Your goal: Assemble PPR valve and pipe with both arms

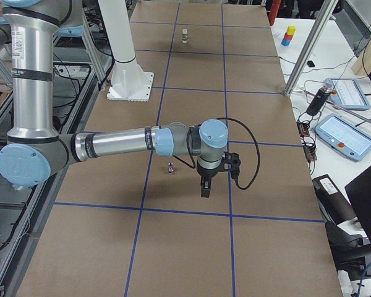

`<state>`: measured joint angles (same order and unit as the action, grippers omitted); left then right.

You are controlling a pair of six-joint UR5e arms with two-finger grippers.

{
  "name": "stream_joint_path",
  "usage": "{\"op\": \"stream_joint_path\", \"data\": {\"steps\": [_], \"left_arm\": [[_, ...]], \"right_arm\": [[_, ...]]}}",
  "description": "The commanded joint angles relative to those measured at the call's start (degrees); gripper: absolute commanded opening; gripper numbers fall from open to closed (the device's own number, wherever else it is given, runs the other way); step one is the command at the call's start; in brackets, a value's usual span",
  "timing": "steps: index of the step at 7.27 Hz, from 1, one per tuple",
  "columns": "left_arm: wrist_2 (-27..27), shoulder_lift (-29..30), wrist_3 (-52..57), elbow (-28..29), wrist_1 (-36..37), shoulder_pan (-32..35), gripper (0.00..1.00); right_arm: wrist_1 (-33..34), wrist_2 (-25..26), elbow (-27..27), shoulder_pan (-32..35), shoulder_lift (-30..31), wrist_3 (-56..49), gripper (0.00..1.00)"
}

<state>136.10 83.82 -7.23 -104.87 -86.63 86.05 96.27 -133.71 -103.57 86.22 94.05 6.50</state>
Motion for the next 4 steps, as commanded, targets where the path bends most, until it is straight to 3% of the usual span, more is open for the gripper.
{"op": "stream_joint_path", "data": {"steps": [1,3,4], "left_arm": [[0.7,-0.8,0.1,-2.8,-0.2,0.2,1.00],[2.1,-4.2,0.4,-3.7,-4.4,0.2,1.00],[6.7,-5.2,-0.2,-3.2,-7.0,0.2,1.00]], "right_arm": [[0.0,-0.1,-0.1,0.0,0.1,-0.1,1.00],[0.0,-0.1,-0.1,0.0,0.1,0.0,1.00],[0.0,-0.1,0.0,0.0,0.1,0.0,1.00]]}}
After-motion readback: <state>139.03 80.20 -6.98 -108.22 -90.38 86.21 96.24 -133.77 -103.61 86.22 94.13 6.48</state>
